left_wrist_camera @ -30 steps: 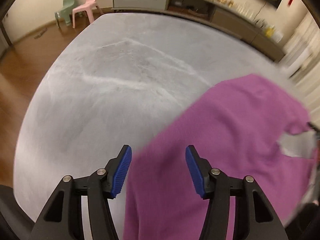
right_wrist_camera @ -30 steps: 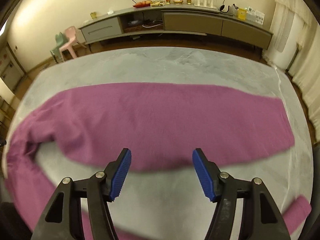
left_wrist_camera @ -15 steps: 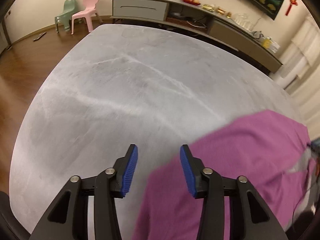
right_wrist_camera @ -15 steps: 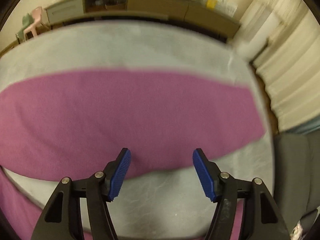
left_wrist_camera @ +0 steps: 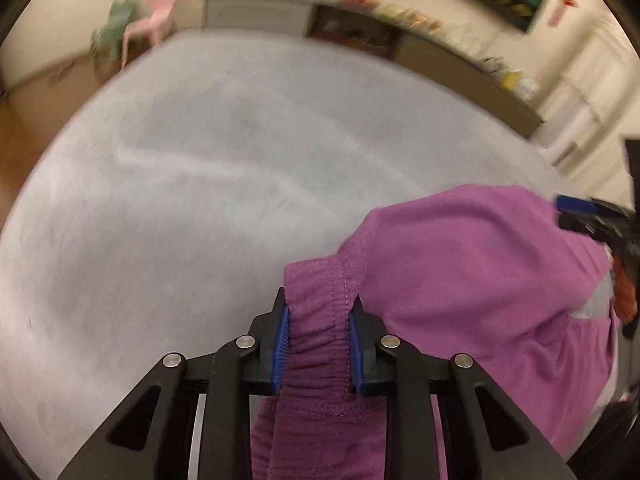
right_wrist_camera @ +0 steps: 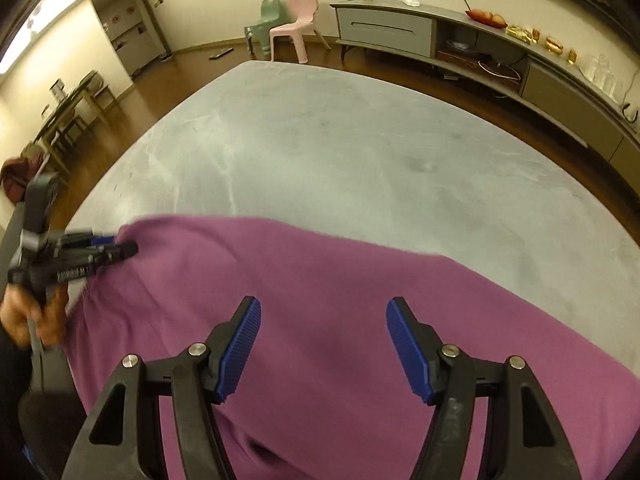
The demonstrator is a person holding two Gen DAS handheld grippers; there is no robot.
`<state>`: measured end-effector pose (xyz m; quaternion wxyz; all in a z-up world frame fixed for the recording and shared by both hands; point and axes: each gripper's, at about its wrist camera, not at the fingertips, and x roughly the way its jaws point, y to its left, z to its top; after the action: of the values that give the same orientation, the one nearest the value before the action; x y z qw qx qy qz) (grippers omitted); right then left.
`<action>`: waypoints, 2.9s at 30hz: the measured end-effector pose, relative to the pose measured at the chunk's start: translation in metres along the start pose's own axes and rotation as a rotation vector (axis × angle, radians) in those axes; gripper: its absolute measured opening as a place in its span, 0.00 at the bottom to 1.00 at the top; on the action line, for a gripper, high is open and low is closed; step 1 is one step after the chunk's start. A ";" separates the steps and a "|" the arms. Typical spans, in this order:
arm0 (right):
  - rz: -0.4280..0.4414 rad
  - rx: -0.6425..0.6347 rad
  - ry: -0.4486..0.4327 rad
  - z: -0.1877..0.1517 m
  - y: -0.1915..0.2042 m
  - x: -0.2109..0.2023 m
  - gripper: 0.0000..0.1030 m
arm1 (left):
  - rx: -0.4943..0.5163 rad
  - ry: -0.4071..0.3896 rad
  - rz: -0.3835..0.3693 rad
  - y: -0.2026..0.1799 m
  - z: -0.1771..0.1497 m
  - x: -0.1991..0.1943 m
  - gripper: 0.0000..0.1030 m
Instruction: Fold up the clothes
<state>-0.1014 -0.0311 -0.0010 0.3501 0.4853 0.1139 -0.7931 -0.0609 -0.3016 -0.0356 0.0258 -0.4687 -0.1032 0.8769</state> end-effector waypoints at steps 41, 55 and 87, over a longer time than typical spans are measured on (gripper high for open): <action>0.204 -0.349 0.152 -0.132 0.067 -0.008 0.06 | 0.360 0.386 -0.283 -0.123 -0.035 -0.014 0.04; 0.021 -0.077 -0.393 0.011 -0.005 -0.101 0.72 | 0.105 -0.069 0.301 -0.005 0.198 -0.030 0.16; -0.529 0.584 -0.036 -0.123 -0.508 -0.038 0.78 | 0.175 0.139 0.473 -0.021 0.179 0.155 0.26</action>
<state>-0.3437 0.4198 -0.1115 -0.0175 0.5044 -0.0016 -0.8633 -0.2966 -0.2870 -0.0610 -0.1327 -0.5351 0.0876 0.8297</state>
